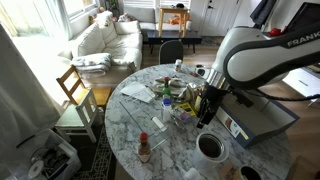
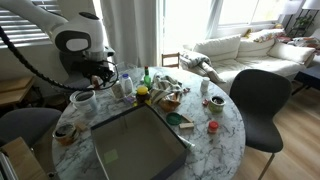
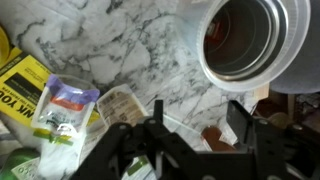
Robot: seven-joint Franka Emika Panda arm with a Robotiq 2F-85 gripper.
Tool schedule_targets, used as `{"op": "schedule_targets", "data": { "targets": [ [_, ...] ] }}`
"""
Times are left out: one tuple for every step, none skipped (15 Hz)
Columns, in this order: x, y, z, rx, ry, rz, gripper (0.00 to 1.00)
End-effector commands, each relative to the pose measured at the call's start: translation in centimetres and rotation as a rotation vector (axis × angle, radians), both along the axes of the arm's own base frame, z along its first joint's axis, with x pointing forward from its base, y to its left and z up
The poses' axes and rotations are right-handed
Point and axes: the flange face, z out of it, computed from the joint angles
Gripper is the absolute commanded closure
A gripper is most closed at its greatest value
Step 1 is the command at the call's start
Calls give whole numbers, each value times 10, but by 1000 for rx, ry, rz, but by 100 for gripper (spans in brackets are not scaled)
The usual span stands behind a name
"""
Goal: Move the cup to the side the put the plastic box into the cardboard box
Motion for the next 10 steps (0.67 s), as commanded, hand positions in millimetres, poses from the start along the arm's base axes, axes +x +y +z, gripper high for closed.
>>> {"op": "schedule_targets", "data": {
  "targets": [
    [15, 17, 34, -5, -89, -138, 2],
    [23, 25, 38, 0, -114, -100, 0],
    [30, 32, 44, -16, -136, -56, 0],
    [37, 39, 45, -32, -131, 11, 0],
    [45, 47, 47, -44, -129, 72, 0],
    [51, 56, 46, -43, -108, 133, 0],
    [57, 63, 41, -38, -80, 174, 0],
    [63, 69, 36, -48, -60, 220, 0],
    [45, 61, 50, -37, -101, 137, 0],
    [51, 66, 46, -39, -86, 166, 0]
  ]
}}
